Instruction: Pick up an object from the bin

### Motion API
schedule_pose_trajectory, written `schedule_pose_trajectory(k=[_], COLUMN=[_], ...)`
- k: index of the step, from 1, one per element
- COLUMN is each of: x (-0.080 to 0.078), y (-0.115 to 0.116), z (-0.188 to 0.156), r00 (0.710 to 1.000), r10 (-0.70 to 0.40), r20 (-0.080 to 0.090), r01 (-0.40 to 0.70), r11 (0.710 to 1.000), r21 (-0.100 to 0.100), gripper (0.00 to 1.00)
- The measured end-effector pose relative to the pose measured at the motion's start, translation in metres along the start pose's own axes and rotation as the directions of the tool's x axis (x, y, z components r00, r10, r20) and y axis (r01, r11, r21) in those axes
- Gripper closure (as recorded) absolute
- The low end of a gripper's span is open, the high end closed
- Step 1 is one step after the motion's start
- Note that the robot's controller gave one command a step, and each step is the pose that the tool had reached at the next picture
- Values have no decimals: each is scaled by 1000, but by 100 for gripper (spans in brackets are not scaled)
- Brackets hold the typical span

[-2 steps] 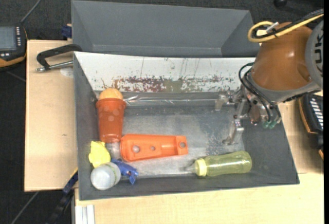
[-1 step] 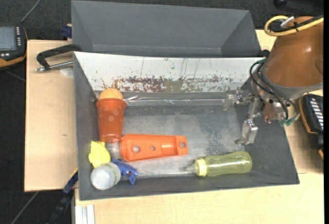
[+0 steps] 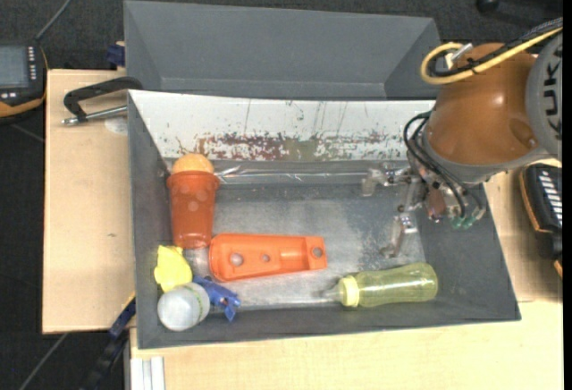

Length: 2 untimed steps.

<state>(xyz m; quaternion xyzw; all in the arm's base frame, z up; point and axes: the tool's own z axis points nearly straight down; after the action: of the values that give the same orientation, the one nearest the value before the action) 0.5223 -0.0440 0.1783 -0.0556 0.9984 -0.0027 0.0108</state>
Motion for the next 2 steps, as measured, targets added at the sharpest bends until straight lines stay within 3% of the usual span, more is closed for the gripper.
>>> schedule_pose_trajectory(k=[1,2], x=[-5,4], y=[32,42], z=[68,91], r00=[999,995], r10=[-51,-103], r20=[-11,0], r01=[51,103], r11=[999,995], r21=[-8,-3], gripper=[0,0])
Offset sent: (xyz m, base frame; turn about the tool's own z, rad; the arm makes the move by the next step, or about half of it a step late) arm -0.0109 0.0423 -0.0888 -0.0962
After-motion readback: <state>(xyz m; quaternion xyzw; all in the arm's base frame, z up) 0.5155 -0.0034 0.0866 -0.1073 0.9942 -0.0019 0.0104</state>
